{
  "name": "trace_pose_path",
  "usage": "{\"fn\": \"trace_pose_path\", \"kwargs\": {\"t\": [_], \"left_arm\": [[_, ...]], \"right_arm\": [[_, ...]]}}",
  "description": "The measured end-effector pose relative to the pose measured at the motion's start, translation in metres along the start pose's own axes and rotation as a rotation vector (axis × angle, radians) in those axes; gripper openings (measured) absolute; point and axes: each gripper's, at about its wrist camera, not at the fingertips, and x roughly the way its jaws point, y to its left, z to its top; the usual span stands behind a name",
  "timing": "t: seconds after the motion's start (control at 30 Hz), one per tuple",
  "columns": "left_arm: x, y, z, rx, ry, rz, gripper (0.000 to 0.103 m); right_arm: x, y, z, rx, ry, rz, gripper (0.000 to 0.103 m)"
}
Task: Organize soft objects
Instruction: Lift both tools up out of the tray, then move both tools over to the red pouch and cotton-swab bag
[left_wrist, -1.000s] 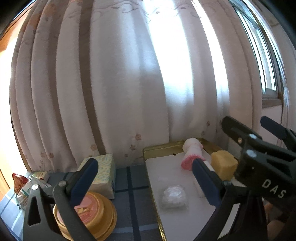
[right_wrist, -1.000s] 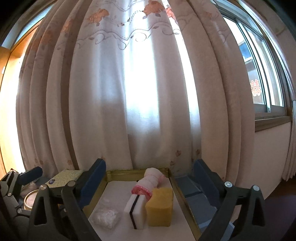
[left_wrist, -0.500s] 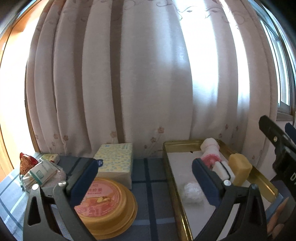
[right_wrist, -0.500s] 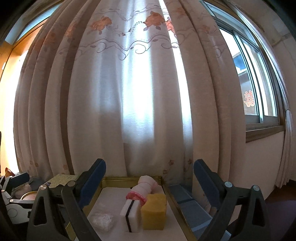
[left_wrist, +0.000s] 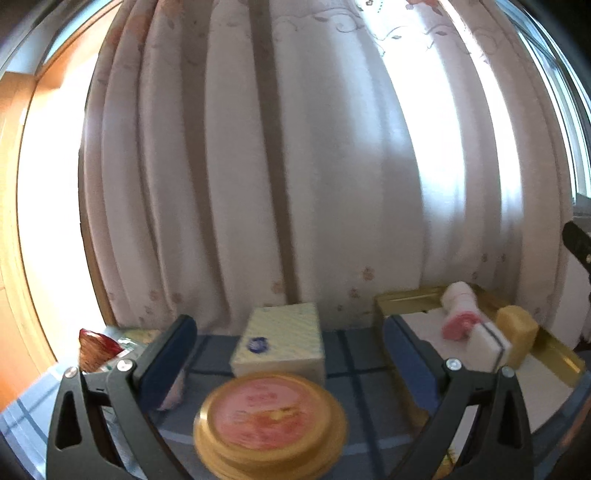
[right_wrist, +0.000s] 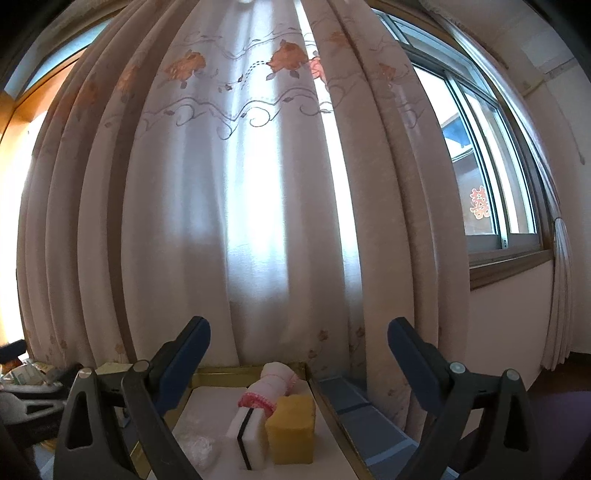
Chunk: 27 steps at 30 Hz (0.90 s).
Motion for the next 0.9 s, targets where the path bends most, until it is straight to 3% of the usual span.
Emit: {"fn": "trace_pose_path", "kwargs": {"t": [0.37, 0.9], "left_arm": [[0.006, 0.036, -0.005, -0.076, 0.053, 0.014, 0.102], [0.004, 0.073, -0.008, -0.078, 0.042, 0.055, 0.102]], "right_arm": [[-0.014, 0.02, -0.001, 0.057, -0.029, -0.033, 0.099], [-0.021, 0.075, -0.006, 0.052, 0.019, 0.046, 0.099]]}}
